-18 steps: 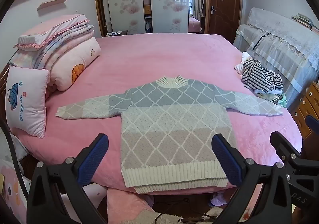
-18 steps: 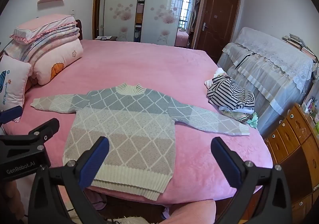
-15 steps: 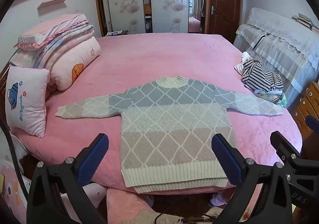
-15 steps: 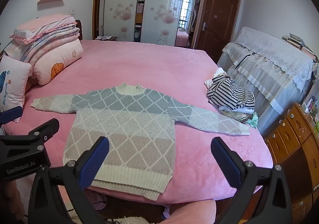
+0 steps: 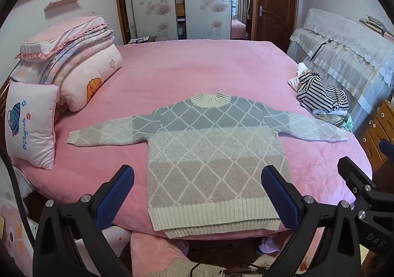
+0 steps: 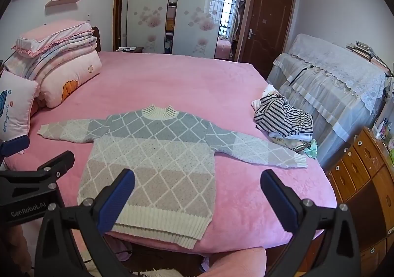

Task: Fold small clothes

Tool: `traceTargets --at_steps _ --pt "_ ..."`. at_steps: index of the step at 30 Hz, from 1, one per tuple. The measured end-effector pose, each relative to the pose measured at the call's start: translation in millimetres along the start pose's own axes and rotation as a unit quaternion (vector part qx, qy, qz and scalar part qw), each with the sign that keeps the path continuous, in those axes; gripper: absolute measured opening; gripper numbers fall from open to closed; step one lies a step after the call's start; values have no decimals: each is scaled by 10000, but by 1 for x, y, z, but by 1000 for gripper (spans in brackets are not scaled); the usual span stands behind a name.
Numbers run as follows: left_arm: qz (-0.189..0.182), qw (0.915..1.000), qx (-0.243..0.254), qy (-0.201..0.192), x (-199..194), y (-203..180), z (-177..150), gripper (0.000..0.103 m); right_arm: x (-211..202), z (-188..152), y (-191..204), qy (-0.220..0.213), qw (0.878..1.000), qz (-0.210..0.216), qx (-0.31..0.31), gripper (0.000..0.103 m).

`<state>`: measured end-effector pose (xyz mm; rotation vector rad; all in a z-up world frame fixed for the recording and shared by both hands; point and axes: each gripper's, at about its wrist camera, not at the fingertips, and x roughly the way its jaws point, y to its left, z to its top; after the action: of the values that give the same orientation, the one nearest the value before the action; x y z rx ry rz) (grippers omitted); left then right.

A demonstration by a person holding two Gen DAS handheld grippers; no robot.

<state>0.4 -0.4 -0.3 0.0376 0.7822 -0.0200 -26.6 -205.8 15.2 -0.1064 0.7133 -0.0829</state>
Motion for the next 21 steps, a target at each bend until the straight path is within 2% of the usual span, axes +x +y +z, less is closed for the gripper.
traceTargets --at_steps 2,9,21 --pt "-5 10000 8 13 8 -14 -7 102 1 0 0 -3 10000 -3 13 102" --pt "-11 10000 12 12 7 -19 -9 102 -1 6 -5 -7 10000 10 30 102" --pt "-51 9999 -33 98 7 -8 -2 102 1 5 -4 -23 10000 11 38 102"
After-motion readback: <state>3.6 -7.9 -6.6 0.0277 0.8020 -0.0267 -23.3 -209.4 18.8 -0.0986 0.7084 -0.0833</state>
